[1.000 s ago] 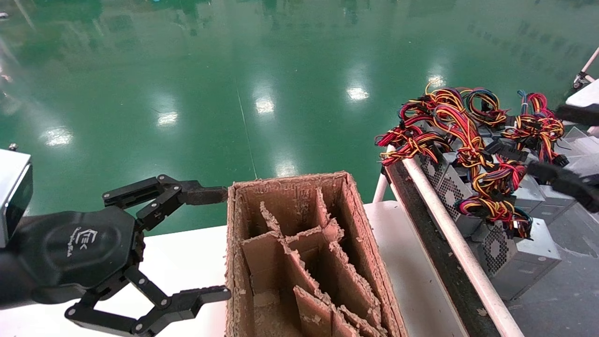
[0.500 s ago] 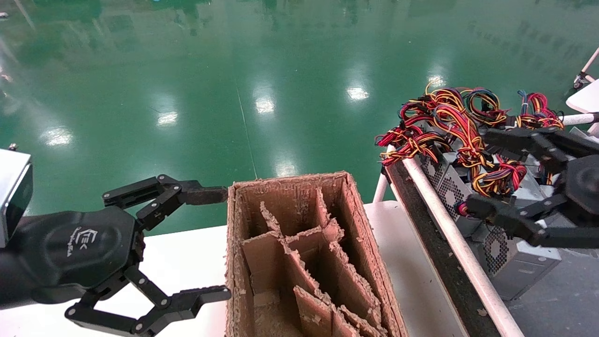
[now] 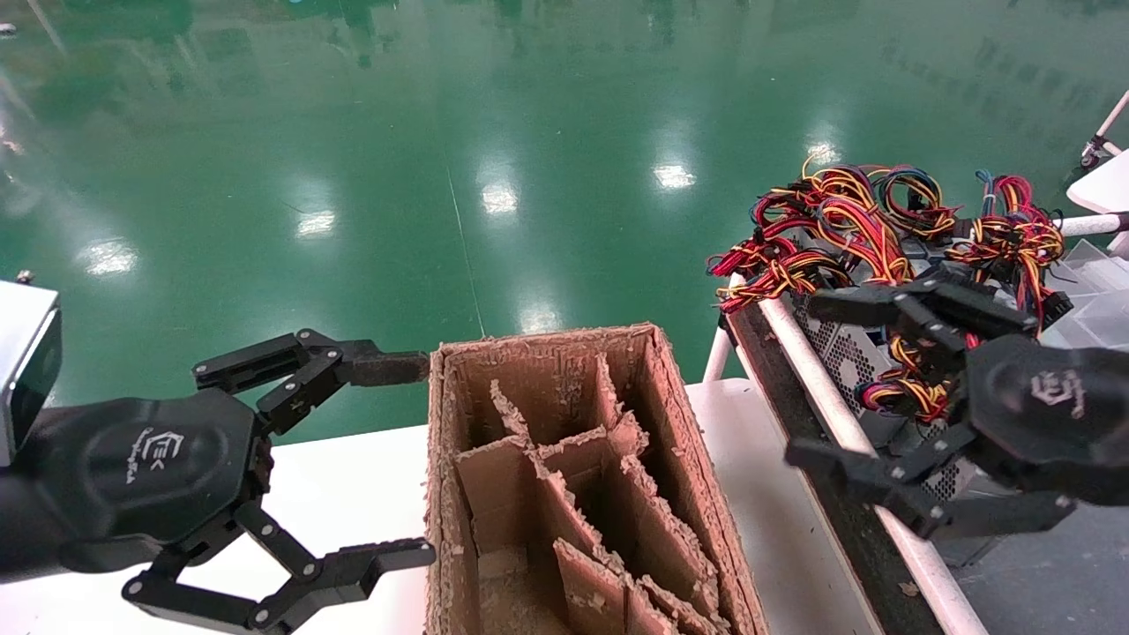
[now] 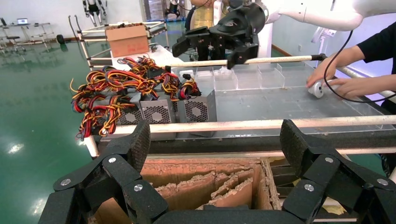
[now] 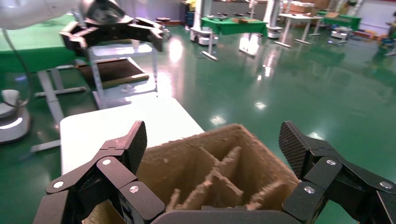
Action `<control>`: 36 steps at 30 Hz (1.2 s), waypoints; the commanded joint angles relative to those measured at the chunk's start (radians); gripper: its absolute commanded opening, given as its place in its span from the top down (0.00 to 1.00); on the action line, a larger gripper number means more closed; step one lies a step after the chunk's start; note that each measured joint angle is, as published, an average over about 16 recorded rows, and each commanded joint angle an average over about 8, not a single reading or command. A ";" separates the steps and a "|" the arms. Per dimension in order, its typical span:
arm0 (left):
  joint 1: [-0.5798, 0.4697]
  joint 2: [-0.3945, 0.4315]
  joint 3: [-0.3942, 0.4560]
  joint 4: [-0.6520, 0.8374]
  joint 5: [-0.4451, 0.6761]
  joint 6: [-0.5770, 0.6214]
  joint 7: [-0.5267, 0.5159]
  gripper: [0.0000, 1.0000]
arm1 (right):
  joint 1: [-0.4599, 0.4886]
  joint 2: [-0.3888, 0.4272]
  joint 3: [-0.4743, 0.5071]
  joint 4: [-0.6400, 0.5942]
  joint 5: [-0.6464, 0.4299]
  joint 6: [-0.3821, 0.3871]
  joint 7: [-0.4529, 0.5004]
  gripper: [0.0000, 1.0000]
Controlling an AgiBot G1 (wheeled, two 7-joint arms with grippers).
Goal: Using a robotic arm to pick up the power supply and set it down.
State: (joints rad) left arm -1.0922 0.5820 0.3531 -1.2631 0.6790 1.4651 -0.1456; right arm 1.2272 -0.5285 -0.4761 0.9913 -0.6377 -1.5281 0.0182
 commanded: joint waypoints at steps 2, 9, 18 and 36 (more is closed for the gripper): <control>0.000 0.000 0.000 0.000 0.000 0.000 0.000 0.00 | -0.023 -0.013 0.030 0.044 -0.014 0.005 0.026 0.00; 0.000 0.000 0.000 0.000 0.000 0.000 0.000 0.00 | -0.077 -0.041 0.099 0.147 -0.047 0.016 0.085 0.00; 0.000 0.000 0.000 0.000 0.000 0.000 0.000 0.00 | -0.141 -0.076 0.182 0.271 -0.086 0.030 0.157 0.00; 0.000 0.000 0.000 0.000 0.000 0.000 0.000 0.00 | -0.158 -0.086 0.203 0.302 -0.098 0.034 0.172 0.00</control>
State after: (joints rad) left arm -1.0920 0.5818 0.3532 -1.2628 0.6785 1.4647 -0.1454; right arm 1.0684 -0.6143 -0.2721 1.2940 -0.7356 -1.4940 0.1905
